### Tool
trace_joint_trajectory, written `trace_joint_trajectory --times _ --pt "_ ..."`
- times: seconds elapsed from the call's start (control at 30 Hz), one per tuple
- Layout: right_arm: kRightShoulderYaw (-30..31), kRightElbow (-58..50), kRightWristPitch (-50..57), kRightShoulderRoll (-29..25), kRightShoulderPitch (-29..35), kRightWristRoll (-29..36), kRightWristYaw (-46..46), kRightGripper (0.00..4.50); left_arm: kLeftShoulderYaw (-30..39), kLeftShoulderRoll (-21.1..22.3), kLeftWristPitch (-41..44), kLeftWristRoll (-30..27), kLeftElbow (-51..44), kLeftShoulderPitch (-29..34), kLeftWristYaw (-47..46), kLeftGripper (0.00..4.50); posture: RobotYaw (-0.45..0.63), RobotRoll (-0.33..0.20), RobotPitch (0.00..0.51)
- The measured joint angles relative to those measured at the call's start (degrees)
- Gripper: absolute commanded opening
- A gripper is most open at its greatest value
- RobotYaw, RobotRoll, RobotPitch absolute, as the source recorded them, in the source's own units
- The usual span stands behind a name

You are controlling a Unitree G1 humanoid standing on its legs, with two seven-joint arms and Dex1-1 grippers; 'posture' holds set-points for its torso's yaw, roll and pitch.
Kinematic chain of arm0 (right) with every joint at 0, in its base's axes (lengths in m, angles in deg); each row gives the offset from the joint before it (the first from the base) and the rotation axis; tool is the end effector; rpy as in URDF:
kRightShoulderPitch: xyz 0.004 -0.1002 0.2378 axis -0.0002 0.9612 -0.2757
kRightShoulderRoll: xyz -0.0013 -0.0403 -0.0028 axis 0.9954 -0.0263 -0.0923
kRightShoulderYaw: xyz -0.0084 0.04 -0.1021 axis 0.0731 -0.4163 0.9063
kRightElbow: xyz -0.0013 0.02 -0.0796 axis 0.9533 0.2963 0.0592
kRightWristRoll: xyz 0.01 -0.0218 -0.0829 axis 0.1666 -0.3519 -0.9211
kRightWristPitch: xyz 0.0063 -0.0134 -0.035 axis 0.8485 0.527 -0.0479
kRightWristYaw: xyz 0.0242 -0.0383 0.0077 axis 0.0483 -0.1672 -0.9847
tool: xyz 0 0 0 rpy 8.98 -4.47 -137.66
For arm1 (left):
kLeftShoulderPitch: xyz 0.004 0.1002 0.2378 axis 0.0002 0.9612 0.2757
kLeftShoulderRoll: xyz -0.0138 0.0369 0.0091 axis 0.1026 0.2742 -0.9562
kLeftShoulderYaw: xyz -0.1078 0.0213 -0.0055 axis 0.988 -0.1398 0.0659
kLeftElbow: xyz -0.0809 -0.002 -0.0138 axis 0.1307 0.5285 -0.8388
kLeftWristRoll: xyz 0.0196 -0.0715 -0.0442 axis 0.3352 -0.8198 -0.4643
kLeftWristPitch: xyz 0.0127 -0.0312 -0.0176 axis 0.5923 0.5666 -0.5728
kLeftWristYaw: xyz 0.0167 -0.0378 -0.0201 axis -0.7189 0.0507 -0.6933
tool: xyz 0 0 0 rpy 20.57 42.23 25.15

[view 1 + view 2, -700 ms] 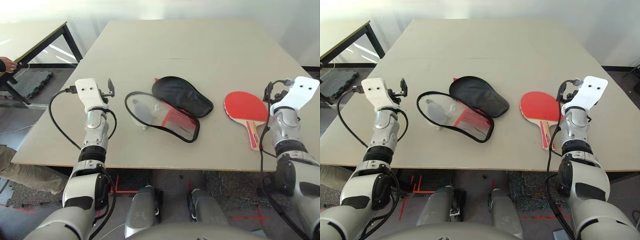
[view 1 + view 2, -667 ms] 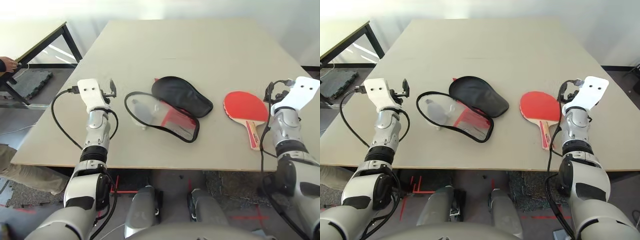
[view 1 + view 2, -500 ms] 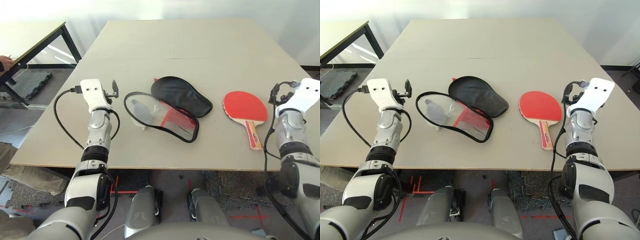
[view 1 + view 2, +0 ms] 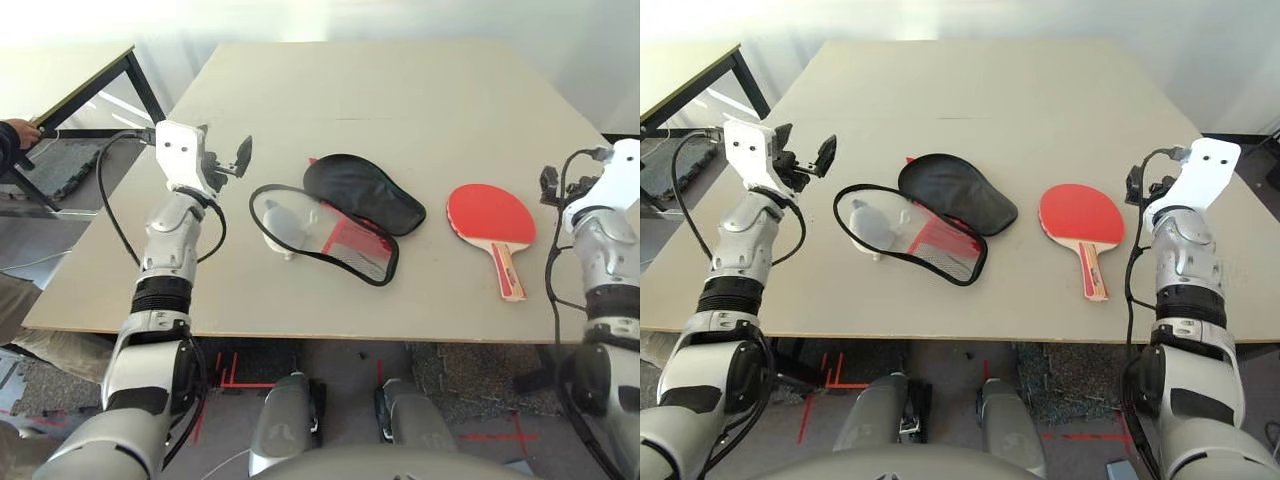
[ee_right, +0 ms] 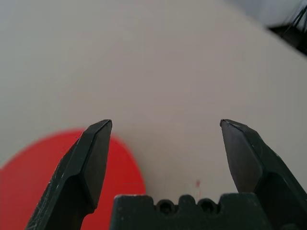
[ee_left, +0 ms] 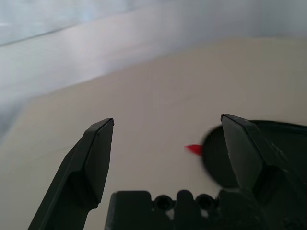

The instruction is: Store the ping-pong paddle in its case and zip it.

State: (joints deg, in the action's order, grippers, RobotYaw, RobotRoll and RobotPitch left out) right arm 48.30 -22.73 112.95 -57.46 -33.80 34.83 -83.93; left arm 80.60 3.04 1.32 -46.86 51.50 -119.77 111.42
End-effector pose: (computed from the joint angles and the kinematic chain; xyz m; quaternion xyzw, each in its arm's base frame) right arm 0.2588 -0.3104 0.1288 0.0312 0.1454 -0.1462 0.9780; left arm 0.2990 0.2442 0.1395 0.0767 -0.0913 -0.2549 0.9596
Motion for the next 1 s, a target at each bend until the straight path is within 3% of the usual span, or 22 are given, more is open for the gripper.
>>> trace_joint_trajectory --times 0.17,0.43,0.63,0.8,0.9,1.0 --pt "-0.54 -17.76 26.01 -0.72 1.83 3.74 1.62 4.48 -4.83 3.17 8.39 -2.28 -5.52 -0.39 14.52 4.50 0.04 0.000 0.058" --pt "-2.30 -30.68 49.57 3.41 2.82 3.85 2.96 4.48 -7.11 3.67 13.28 -2.66 -8.03 -1.64 22.34 4.50 0.01 0.000 0.057" --pt "-3.21 -33.31 55.58 10.53 5.00 2.10 3.34 4.48 -8.00 3.31 15.33 -3.14 -8.62 -2.21 25.68 4.50 0.01 0.000 0.058" --pt "-4.55 -33.03 55.30 12.97 5.64 -0.39 3.62 4.48 -8.00 3.39 17.13 -3.60 -10.74 -2.01 26.80 4.50 0.02 0.000 0.061" --pt "-4.51 -32.97 54.61 14.10 5.59 -1.54 3.62 3.86 -8.00 3.40 17.72 -3.62 -11.23 -1.67 27.04 4.50 0.03 0.000 0.063" --pt "-4.41 -33.04 54.30 14.47 5.56 -2.28 3.21 2.83 -8.00 3.41 17.99 -3.62 -12.10 -1.35 27.15 4.50 0.03 0.000 0.065"
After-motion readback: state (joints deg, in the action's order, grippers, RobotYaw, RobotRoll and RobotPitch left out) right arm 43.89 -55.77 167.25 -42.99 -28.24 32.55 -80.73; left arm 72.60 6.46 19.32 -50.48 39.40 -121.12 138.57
